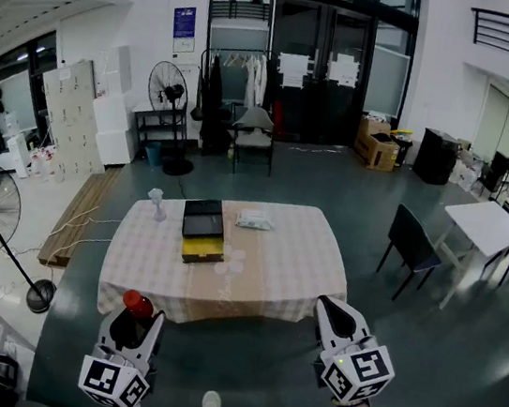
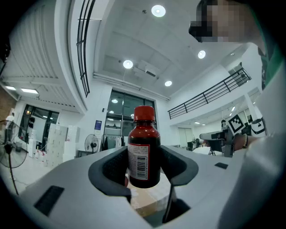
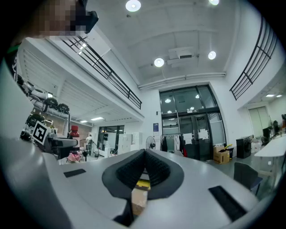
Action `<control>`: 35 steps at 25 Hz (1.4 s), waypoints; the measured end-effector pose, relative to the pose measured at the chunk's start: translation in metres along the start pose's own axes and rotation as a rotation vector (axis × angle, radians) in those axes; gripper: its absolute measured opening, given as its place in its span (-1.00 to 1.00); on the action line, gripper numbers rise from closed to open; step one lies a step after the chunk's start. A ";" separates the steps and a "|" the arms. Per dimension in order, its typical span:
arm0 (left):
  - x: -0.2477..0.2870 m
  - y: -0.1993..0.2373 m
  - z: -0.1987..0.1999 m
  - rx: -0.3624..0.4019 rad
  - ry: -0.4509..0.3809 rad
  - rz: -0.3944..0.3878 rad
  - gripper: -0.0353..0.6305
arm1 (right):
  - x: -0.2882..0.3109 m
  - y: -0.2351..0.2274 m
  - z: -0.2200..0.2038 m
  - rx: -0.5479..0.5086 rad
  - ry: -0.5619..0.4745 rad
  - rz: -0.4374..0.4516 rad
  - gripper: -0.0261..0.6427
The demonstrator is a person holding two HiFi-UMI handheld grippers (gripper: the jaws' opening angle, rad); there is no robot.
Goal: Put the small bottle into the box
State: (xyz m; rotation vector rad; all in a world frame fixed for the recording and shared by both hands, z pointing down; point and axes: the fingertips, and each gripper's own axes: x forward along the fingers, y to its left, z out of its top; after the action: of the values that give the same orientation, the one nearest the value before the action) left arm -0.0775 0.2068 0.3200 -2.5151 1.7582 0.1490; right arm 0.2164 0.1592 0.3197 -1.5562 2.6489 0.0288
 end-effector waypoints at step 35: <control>-0.073 -0.013 -0.018 -0.022 0.015 0.049 -0.17 | -0.042 0.050 -0.034 0.035 0.031 0.046 -0.91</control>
State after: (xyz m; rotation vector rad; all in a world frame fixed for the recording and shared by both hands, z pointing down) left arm -0.0891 0.2773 0.3464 -2.4956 1.8344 0.1538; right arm 0.1911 0.2187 0.3553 -1.4979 2.6928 -0.0394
